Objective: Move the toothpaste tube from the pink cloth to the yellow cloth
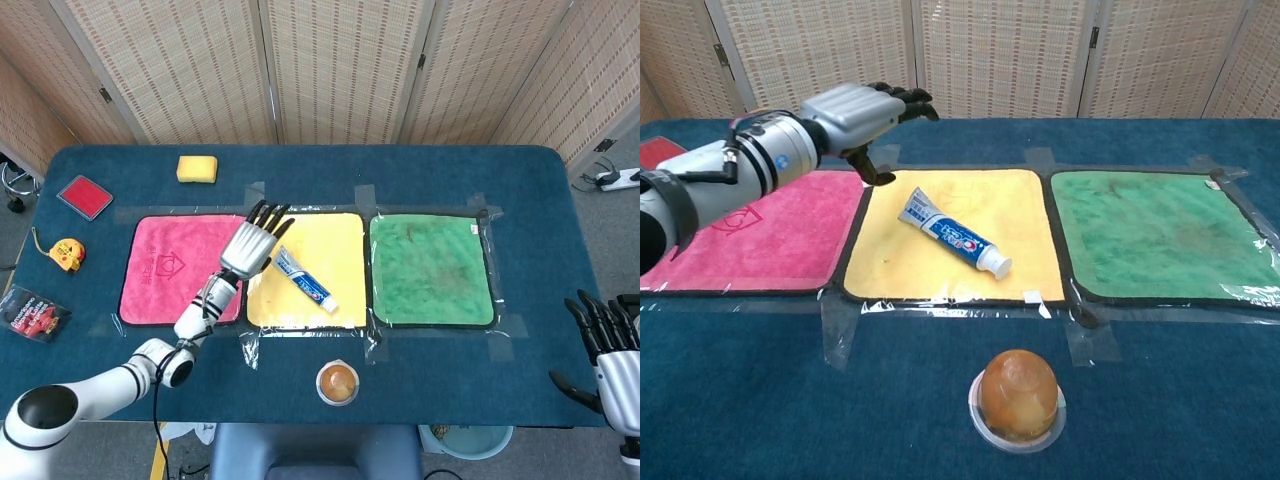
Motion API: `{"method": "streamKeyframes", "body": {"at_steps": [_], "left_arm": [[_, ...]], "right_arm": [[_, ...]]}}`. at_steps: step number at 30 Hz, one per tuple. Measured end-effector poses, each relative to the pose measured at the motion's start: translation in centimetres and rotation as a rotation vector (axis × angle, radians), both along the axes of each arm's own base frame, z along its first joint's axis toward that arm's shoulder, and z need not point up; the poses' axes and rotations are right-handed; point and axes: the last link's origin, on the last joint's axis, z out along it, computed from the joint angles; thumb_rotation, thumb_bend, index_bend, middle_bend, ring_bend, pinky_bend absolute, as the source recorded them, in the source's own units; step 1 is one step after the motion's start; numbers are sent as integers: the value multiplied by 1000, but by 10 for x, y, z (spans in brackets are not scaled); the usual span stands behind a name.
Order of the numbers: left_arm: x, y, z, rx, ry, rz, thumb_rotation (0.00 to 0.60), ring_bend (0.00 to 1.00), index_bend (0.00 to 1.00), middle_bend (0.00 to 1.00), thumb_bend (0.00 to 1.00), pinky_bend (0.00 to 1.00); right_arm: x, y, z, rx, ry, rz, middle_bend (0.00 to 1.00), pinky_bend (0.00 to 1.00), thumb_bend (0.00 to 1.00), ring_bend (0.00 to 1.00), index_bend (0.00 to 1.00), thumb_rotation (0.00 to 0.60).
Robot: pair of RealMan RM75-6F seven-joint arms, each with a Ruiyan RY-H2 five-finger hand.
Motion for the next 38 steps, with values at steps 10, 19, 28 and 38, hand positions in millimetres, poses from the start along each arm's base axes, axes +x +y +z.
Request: {"method": "streamKeyframes", "body": {"at_steps": [10, 19, 28, 38], "left_arm": [[-51, -29, 74, 43, -203, 172, 600, 46, 168, 59, 411, 28], [-104, -78, 131, 145, -295, 310, 600, 55, 189, 76, 417, 25], [-144, -132, 163, 274, -314, 372, 600, 65, 203, 93, 419, 24], [-172, -186, 175, 364, -323, 433, 600, 70, 211, 103, 420, 25]], "right_arm": [[-3, -9, 4, 28, 17, -1, 60, 29, 207, 72, 70, 600], [-10, -26, 4, 43, 1, -11, 94, 29, 207, 89, 121, 600], [-14, -33, -1, 65, -13, -26, 108, 29, 207, 95, 154, 600], [-11, -39, -9, 84, -11, -24, 108, 29, 206, 98, 163, 600]]}}
